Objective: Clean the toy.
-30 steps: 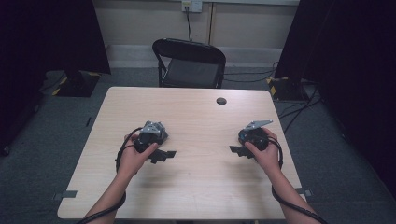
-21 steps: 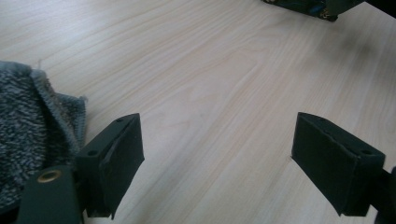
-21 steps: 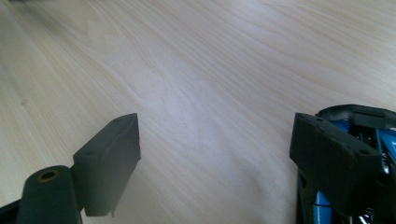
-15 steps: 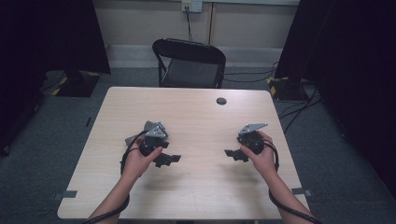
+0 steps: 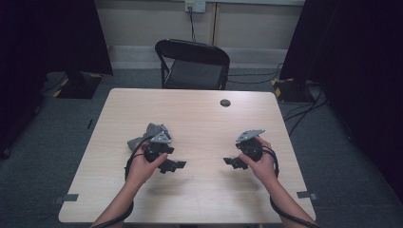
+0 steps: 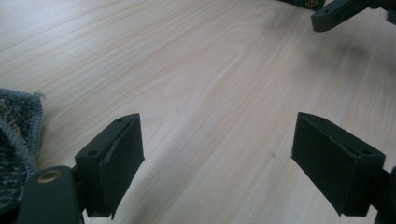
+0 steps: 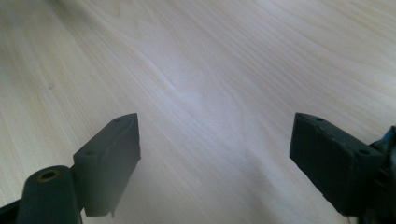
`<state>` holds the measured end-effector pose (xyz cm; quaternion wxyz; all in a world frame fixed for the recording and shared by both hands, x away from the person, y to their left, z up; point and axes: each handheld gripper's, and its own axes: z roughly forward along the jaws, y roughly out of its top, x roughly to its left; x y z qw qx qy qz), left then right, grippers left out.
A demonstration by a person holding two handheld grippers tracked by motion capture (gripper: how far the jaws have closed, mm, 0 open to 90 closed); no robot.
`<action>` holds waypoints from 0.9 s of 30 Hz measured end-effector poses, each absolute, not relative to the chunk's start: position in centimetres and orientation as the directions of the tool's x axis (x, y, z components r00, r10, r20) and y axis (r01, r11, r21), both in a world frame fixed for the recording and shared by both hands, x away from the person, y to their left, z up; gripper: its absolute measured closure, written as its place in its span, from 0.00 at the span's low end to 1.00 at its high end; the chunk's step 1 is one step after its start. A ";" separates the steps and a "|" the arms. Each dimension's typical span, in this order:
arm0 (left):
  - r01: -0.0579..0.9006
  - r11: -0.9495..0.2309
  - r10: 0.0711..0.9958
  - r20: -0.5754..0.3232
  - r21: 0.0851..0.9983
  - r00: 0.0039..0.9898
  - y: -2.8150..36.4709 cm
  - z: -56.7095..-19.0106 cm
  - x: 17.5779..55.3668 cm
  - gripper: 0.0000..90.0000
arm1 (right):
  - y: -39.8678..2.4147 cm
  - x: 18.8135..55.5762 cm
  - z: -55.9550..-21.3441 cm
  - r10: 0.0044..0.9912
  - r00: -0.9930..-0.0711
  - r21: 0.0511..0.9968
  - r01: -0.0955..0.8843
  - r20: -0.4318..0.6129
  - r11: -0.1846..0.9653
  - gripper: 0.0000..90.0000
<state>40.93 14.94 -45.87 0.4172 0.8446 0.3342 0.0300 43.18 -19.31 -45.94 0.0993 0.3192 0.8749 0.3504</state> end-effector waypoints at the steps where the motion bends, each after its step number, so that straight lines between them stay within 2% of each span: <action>1: 0.537 -0.433 0.587 -0.226 0.724 0.777 14.8 -45.9 40.8 0.18 | -19.2 43.1 -46.0 0.626 -0.778 0.675 0.489 0.052 0.553 0.18; 27: 0.524 -0.481 0.559 -0.215 0.703 0.801 13.9 -47.3 39.9 0.18 | -17.6 41.5 -47.9 0.579 -0.809 0.670 0.485 0.101 0.562 0.18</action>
